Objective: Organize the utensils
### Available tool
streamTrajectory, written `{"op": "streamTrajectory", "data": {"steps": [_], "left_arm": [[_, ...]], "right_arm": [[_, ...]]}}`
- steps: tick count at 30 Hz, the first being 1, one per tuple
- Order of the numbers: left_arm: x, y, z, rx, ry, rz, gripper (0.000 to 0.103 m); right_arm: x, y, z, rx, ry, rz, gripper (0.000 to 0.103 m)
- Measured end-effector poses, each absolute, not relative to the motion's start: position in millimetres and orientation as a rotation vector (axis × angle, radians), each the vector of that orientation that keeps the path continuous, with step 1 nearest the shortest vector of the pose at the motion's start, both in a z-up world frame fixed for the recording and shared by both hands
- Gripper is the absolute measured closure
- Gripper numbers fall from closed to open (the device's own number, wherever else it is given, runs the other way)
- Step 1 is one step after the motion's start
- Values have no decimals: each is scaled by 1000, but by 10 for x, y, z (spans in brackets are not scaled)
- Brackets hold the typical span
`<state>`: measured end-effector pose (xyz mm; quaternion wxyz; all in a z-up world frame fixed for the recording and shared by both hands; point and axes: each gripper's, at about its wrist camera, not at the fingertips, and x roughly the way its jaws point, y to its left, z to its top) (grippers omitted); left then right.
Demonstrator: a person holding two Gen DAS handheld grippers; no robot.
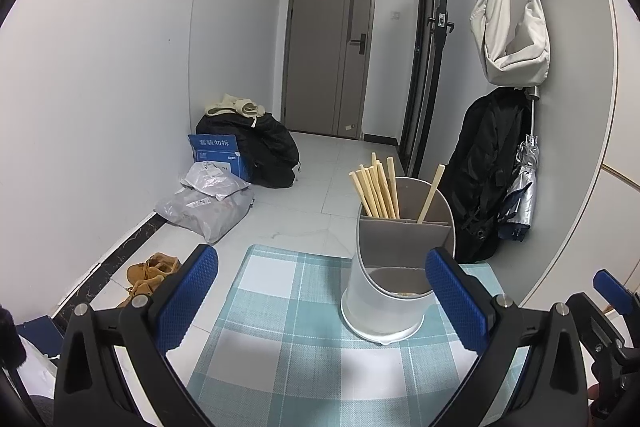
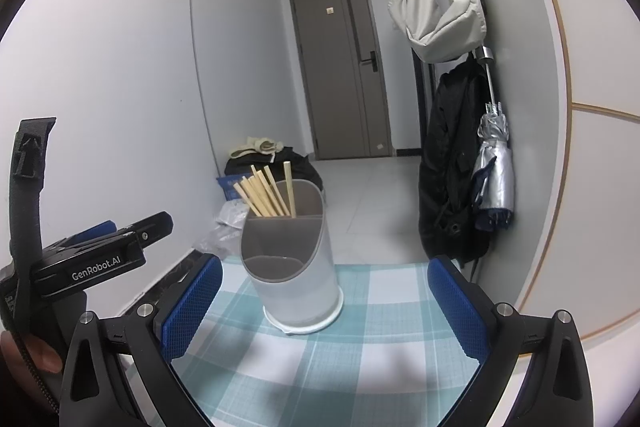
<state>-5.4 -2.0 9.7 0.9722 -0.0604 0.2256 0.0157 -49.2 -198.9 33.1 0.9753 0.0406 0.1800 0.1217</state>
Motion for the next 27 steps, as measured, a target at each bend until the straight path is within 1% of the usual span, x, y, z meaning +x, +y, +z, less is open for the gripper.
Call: {"op": "streamTrajectory", "data": {"steps": [27], "left_arm": [[-17,38,35,-163,494,21,1]], "right_arm": [[-486,-1985,294,75,375,244,0]]}}
